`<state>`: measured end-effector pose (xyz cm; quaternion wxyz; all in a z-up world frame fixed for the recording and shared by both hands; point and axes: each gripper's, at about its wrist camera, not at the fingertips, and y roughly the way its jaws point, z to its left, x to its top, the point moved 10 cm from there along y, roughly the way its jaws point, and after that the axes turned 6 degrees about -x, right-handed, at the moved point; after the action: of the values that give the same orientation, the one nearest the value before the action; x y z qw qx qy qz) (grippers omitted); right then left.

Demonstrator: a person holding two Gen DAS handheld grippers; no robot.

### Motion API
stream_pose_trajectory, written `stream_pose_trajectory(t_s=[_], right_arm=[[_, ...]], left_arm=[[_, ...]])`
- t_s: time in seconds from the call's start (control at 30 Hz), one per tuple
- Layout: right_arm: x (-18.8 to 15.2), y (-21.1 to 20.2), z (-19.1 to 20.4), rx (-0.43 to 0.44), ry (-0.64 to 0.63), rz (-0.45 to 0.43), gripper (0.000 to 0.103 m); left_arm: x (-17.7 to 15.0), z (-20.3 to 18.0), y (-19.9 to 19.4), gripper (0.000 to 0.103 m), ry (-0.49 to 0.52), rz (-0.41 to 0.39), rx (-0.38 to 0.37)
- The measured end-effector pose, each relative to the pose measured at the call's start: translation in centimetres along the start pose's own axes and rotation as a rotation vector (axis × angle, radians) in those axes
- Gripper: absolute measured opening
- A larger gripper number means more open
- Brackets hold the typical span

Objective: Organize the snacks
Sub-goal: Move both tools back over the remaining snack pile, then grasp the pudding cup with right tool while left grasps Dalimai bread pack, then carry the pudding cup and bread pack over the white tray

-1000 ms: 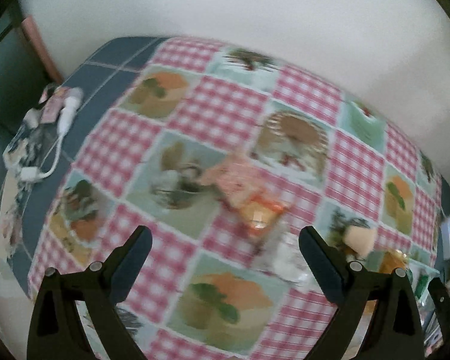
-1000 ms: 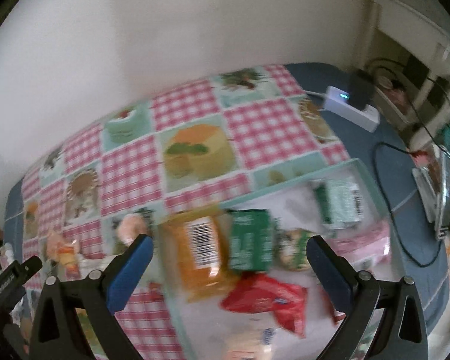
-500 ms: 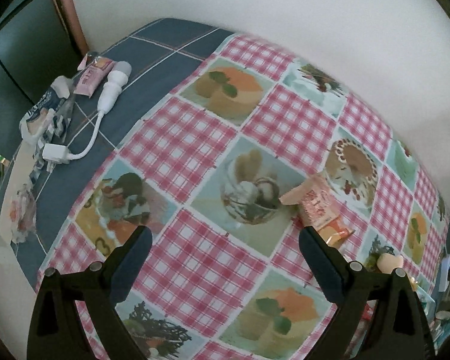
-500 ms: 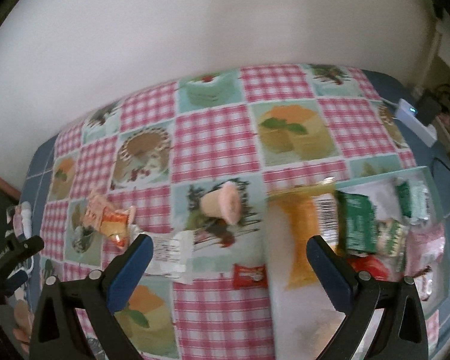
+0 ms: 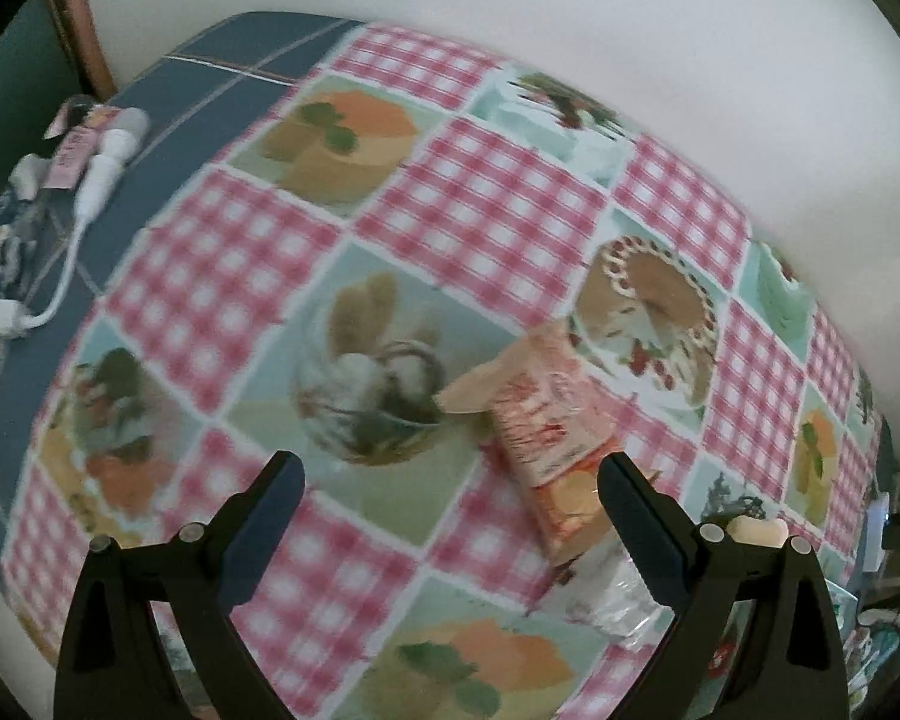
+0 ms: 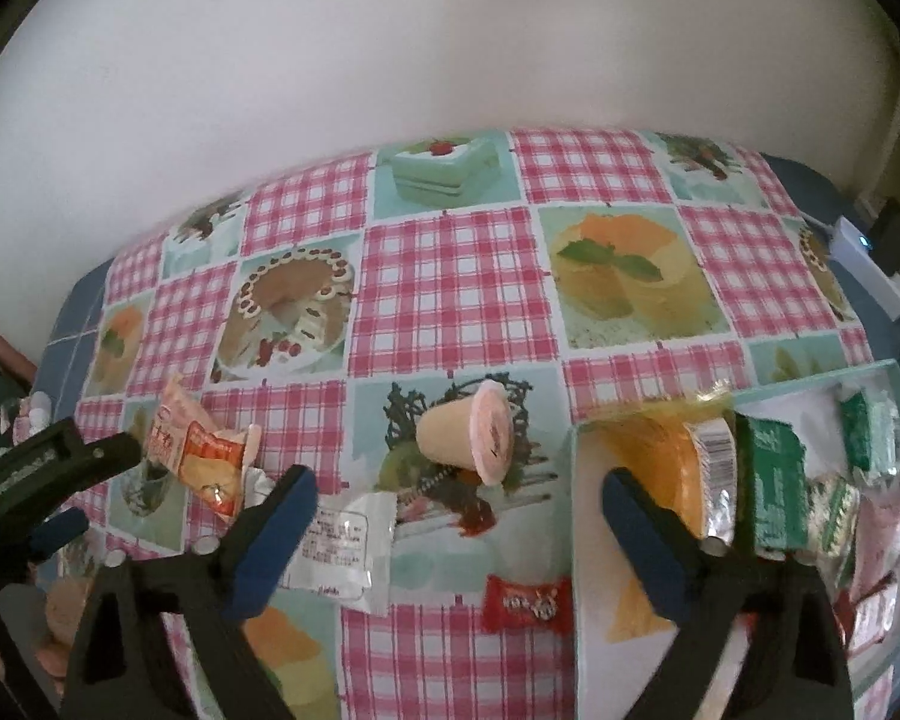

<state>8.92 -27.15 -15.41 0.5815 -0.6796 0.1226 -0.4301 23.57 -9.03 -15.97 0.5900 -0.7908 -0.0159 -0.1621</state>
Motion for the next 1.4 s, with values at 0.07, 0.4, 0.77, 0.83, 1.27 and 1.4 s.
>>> stream_pose_trajectory(t_s=[0.07, 0.4, 0.77, 0.83, 1.27, 1.4], right_arm=[[0.1, 0.4, 0.4, 0.003, -0.015, -0.003, 0.090], [0.7, 2.8, 1.5, -0.007, -0.053, -0.017, 0.081], [0.4, 5.7, 1.6, -0.045, -0.087, 0.003, 0.058], [0.4, 5.9, 1.4, -0.055, -0.090, 0.002, 0.051], [0.3, 5.5, 1.0, -0.034, -0.054, 0.002, 0.047], [0.7, 4.4, 0.8, -0.022, -0.042, -0.013, 0.047]], left_arm=[[-0.1, -0.6, 0.7, 0.098, 0.005, 0.003, -0.013], [0.1, -2.3, 2.8, 0.098, 0.025, -0.014, -0.051], [0.4, -3.4, 5.4, 0.093, 0.049, -0.012, -0.044], [0.3, -3.5, 5.6, 0.073, 0.052, -0.009, -0.044], [0.3, -3.4, 4.9, 0.040, 0.056, -0.036, -0.019], [0.6, -3.3, 3.3, 0.040, 0.053, -0.059, -0.023]])
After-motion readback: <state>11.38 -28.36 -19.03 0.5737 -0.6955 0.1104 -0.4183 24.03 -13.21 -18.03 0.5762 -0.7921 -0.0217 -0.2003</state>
